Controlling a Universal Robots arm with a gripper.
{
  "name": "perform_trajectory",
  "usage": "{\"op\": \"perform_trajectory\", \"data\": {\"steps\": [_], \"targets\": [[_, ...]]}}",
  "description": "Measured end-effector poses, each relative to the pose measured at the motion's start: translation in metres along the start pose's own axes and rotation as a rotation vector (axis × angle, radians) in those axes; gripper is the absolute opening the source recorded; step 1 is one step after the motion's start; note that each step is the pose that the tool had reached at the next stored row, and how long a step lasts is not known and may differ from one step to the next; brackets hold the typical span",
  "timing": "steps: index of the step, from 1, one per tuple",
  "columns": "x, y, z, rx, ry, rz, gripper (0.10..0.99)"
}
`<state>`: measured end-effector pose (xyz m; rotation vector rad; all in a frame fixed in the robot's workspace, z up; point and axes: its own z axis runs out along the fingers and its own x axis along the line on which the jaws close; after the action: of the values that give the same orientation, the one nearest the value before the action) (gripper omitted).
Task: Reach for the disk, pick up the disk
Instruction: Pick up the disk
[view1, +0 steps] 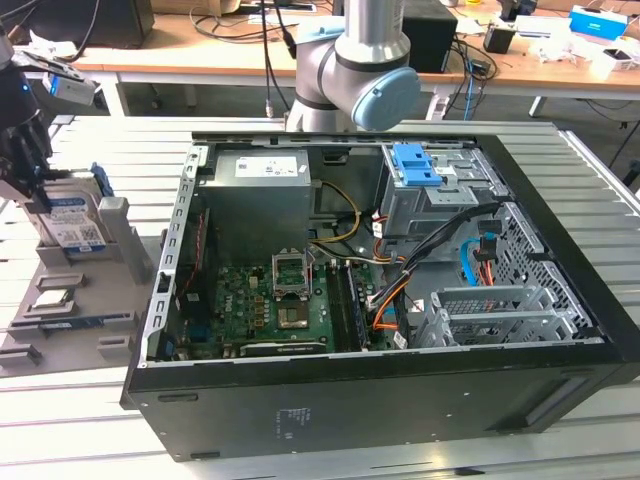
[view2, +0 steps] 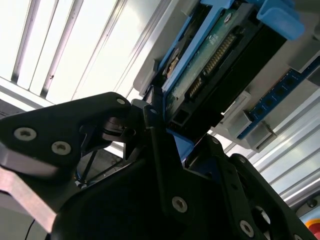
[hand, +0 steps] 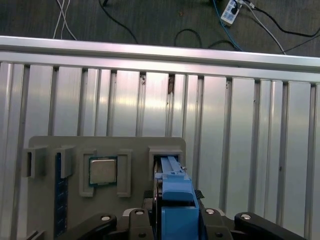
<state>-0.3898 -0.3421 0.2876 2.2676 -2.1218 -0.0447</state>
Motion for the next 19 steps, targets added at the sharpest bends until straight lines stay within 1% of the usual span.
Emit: {"op": "perform_trajectory", "data": {"steps": [5,6,8,10,13,19], "targets": [[-0.0005,0.0005,-0.0112,0.0,0.0001,0.0,0.369],[-0.0008,0.0007,-0.0161,0.0,0.0001,0.0,0.369],[-0.0011,0.0009,-0.0204,0.0,0.0,0.0,0.369],[-0.0015,0.0011,-0.028,0.0,0.0001,0.0,0.369],[-0.002,0.0015,-0.0365,0.0,0.0001,0.0,0.369],[-0.0027,0.0018,-0.0499,0.0,0.0001,0.0,0.369]]}}
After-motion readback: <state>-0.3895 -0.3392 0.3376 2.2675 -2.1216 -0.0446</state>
